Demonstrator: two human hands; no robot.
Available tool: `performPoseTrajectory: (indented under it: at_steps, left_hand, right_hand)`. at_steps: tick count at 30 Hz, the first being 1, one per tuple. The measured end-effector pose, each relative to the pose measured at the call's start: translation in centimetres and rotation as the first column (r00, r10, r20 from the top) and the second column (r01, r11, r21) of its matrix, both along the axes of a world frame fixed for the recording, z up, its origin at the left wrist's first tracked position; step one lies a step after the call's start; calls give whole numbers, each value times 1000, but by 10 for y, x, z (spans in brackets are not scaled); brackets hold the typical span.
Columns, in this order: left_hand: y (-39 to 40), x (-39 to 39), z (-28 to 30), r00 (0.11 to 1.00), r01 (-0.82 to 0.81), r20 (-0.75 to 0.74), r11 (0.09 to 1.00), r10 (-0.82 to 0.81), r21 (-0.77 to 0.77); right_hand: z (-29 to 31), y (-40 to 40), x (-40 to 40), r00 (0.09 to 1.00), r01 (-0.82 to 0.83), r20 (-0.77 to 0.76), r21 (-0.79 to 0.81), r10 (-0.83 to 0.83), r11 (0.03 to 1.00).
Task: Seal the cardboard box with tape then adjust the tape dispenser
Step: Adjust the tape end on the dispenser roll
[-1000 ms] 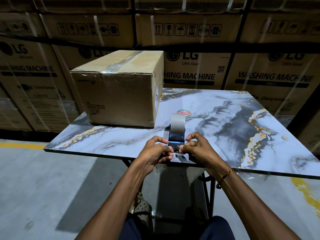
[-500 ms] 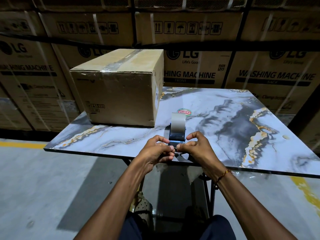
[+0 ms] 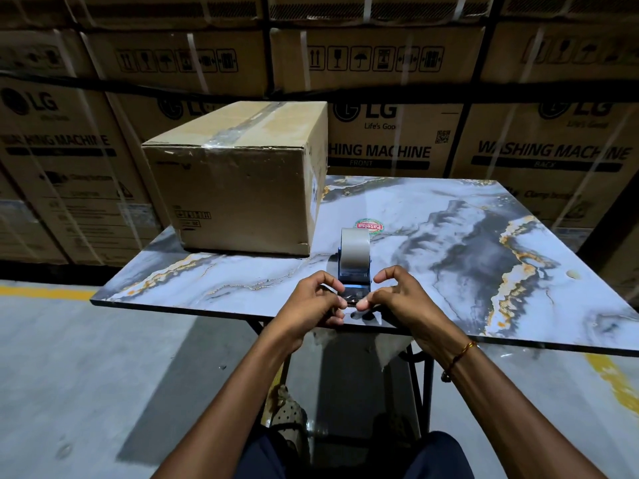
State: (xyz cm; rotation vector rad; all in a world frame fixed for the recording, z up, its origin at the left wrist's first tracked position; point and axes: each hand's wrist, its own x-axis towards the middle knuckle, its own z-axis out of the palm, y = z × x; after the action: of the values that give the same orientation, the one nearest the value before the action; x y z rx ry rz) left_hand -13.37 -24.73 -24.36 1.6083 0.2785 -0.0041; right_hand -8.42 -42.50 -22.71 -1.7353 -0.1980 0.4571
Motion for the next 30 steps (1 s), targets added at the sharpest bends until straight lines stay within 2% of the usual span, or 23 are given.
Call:
performPoseTrajectory:
  at_steps: [1, 3, 4, 6, 9, 13, 16, 26, 30]
  left_hand:
    - [1, -1, -3, 998, -6, 66, 980, -7, 198]
    - [4, -4, -10, 963, -93, 257, 802, -78, 590]
    - [5, -7, -14, 928, -139, 343, 716, -148, 684]
    - [5, -8, -21, 861, -210, 436, 596, -263, 775]
    - [2, -5, -25, 798, -382, 508, 380, -324, 842]
    - [2, 3, -26, 732, -510, 551, 215, -401, 833]
    - [6, 5, -32, 709, -542, 562, 181, -426, 821]
    - [6, 3, -36, 668, -588, 622, 221, -409, 778]
    - [11, 0, -35, 660, -594, 617, 205, -429, 778]
  right_hand:
    - [0, 0, 1, 1000, -1, -3, 2, 1, 1000]
    - [-1, 0, 3, 1000, -1, -4, 14, 1, 1000]
    - [-1, 0, 3, 1000, -5, -9, 30, 5, 1000]
    - [-1, 0, 3, 1000, -9, -12, 47, 9, 999]
    - [6, 0, -3, 1000, -4, -2, 25, 4, 1000]
    - [11, 0, -7, 1000, -3, -21, 32, 4, 999]
    - [6, 2, -3, 1000, -19, -7, 17, 19, 1000]
    - [4, 1, 0, 1000, -16, -15, -1, 16, 1000]
    - [-4, 6, 0, 998, 7, 58, -40, -5, 999]
